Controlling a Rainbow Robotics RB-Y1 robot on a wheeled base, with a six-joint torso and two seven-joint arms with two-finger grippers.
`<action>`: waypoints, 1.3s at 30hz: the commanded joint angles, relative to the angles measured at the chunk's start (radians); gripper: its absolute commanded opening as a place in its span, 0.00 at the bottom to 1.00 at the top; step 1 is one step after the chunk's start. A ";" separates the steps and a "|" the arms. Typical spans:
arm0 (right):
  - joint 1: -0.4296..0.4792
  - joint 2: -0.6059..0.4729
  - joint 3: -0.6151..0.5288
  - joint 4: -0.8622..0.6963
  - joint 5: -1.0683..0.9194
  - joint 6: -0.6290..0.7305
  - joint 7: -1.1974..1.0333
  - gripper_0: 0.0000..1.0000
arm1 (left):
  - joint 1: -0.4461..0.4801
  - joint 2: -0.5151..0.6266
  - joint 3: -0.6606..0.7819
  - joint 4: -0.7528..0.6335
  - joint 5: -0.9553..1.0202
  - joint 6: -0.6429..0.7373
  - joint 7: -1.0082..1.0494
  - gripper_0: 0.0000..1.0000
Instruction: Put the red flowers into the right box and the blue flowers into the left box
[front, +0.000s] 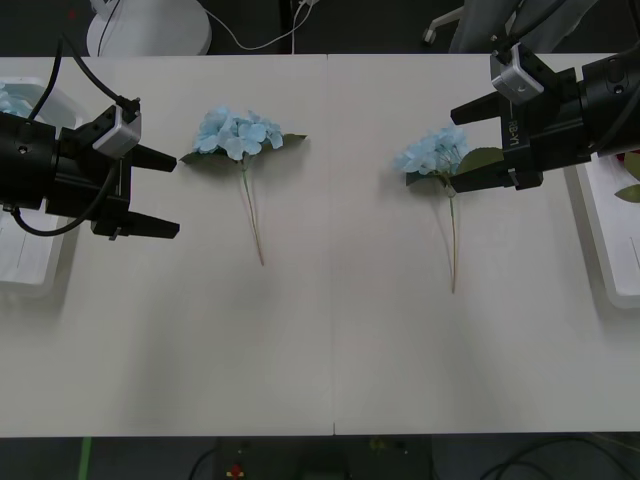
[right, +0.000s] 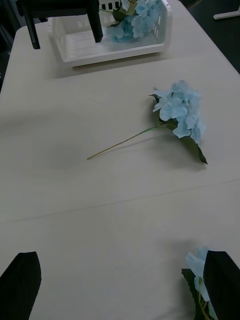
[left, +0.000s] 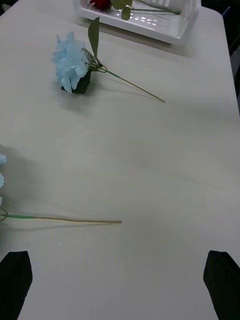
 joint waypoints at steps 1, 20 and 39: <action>0.005 -0.024 -0.023 -0.005 -0.008 -0.002 0.007 0.93 | -0.043 0.016 -0.008 -0.027 -0.006 -0.012 0.032 1.00; -0.036 0.067 -0.016 0.024 0.197 0.118 -0.685 0.81 | 0.020 0.025 0.019 0.030 0.003 -0.020 0.032 1.00; -0.088 0.331 -0.016 0.122 0.889 0.296 -1.221 0.81 | 0.018 -0.053 0.018 0.077 -0.221 -0.197 0.226 1.00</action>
